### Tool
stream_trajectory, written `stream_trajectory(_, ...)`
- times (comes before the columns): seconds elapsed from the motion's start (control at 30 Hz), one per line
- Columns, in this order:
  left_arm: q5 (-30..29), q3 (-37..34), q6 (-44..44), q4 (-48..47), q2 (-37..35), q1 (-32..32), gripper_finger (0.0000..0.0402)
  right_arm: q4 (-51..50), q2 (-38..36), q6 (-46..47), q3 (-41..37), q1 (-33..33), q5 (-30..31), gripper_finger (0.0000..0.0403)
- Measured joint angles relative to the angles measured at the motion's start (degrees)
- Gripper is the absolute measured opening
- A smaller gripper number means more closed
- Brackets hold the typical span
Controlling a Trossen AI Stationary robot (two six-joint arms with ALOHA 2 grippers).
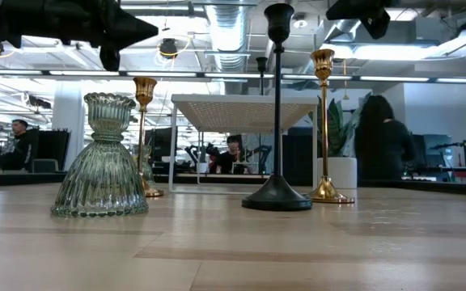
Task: Pick & Place candle stick holders
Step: Put the right gold candle holder on the shelf
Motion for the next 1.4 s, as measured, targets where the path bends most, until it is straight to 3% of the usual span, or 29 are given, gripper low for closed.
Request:
stream_trajectory(0.2,-1.3,0.0,-0.8,-0.8,0.0,0.0,0.0004,-0.1,0.0,0.0,0.0,0.0,0.1,0.0000)
stream_trajectory(0.43,4.2,0.0,-5.3,-0.8,0.0,0.0,0.0004,-1.4,0.0,0.8,0.0,0.0,0.2,0.0000)
stream_trajectory(0.7,5.4,0.0,-6.1,-0.8,0.0,0.0,0.0006,-2.5,0.2,6.5,0.0,0.9,0.1,0.0000)
stream_trajectory(1.03,5.4,0.0,-6.0,-0.8,0.0,0.0,0.0006,-8.5,1.5,19.4,0.0,9.7,-1.0,0.0000)
stream_trajectory(1.4,5.4,0.0,-6.0,-0.8,0.0,0.0,0.0006,-9.5,11.6,25.0,0.0,18.1,0.4,0.0000)
